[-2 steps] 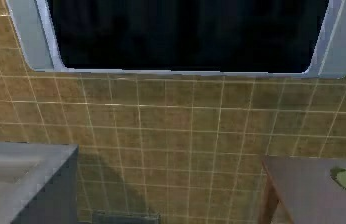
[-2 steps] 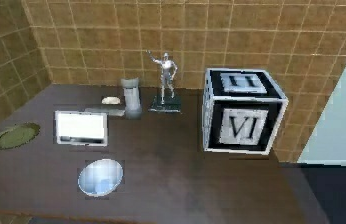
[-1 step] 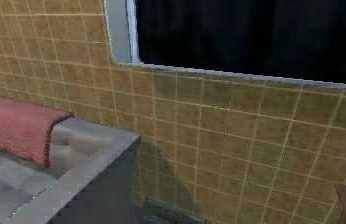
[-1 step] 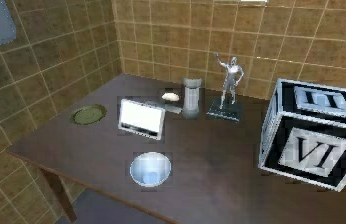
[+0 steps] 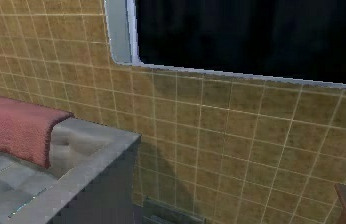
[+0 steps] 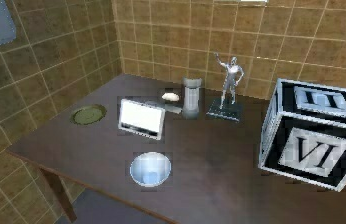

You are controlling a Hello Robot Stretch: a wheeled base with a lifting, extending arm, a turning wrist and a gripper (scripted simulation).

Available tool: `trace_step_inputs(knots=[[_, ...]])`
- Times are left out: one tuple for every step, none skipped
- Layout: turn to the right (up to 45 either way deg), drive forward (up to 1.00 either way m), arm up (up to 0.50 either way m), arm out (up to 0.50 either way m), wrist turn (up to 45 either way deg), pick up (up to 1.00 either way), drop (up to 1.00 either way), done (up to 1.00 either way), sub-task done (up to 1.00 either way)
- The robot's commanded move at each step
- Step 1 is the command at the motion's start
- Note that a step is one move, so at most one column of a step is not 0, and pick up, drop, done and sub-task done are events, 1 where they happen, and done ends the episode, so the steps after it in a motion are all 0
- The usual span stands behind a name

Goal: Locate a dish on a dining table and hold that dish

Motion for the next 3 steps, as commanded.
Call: trace_step_inputs(knots=[[0.0, 0.0, 0.38, 0.0, 0.0, 0.0, 0.0, 0.0, 0.0], [0.0, 0.0, 0.0, 0.16, 0.0, 0.0, 0.0, 0.0, 0.0], [0.0, 0.0, 0.0, 0.0, 45.0, 0.0, 0.0, 0.0, 0.0]])
